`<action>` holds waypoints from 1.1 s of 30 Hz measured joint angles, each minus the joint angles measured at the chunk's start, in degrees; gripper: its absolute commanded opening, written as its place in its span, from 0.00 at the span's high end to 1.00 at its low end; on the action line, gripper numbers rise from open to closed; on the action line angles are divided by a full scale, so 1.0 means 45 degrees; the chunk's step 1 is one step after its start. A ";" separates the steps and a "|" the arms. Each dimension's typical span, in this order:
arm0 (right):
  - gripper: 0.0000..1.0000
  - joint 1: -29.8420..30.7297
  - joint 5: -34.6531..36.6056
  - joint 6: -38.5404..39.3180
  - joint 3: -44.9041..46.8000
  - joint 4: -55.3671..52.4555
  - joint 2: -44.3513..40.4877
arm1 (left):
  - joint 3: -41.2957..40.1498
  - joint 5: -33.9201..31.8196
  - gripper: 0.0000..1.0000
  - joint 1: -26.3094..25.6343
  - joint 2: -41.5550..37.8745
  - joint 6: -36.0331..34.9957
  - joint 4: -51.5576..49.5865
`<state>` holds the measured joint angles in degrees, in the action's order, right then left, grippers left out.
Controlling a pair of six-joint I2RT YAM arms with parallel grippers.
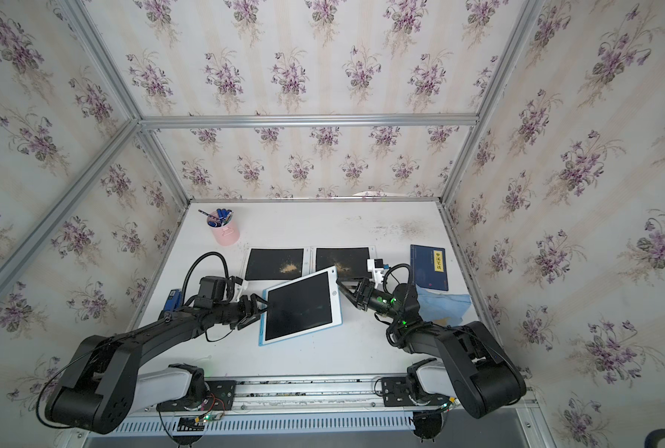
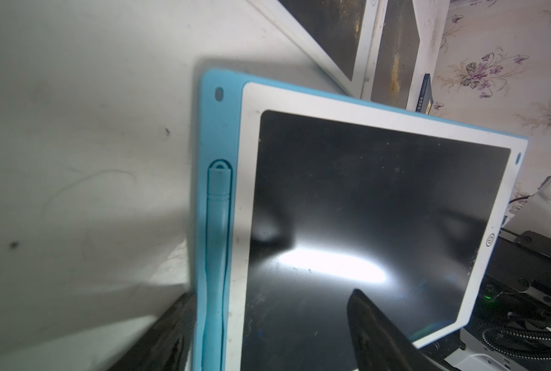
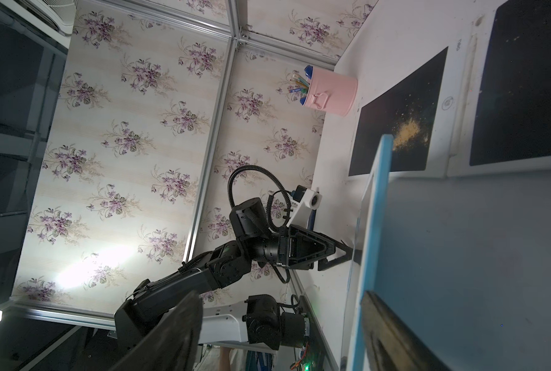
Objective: Wipe the drawing tablet
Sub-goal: Pick up the drawing tablet from the center of the board.
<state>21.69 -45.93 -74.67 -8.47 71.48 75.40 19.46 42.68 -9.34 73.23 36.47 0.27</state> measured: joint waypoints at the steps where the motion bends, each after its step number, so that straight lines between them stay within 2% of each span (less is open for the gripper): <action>1: 0.27 0.0000 -0.0015 -0.0068 -0.0034 -0.0019 -0.0010 | 0.0000 0.0000 0.23 0.0000 0.0000 0.0000 0.0005; 5: 0.26 0.0121 0.0005 -0.0277 -0.0151 -0.0219 -0.0204 | 0.0000 0.0005 0.23 0.0000 0.0000 0.0000 0.0010; 7: 0.18 0.0277 0.0228 -0.0369 -0.0253 -0.0121 -0.0155 | -0.0010 0.0005 0.23 0.0000 0.0000 0.0000 0.0019; 12: 0.12 0.0758 0.1433 -0.0398 -0.0408 0.0330 0.0107 | -0.0044 -0.0010 0.23 0.0000 -0.0063 -0.0005 0.0039; 25: 0.23 0.1559 0.3725 -0.0699 -0.0806 -0.0223 0.0617 | -0.0214 -0.0248 0.23 0.0000 -0.0432 -0.0015 0.0029; 33: 0.20 0.2749 0.6062 -0.1229 -0.0855 0.0379 0.1122 | -0.0291 -0.0500 0.23 0.0015 -0.0767 -0.0063 -0.0170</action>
<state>34.06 -18.65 -80.20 -12.32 73.19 80.44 18.15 40.42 -9.28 69.78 36.18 -0.49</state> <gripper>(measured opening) 0.789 0.773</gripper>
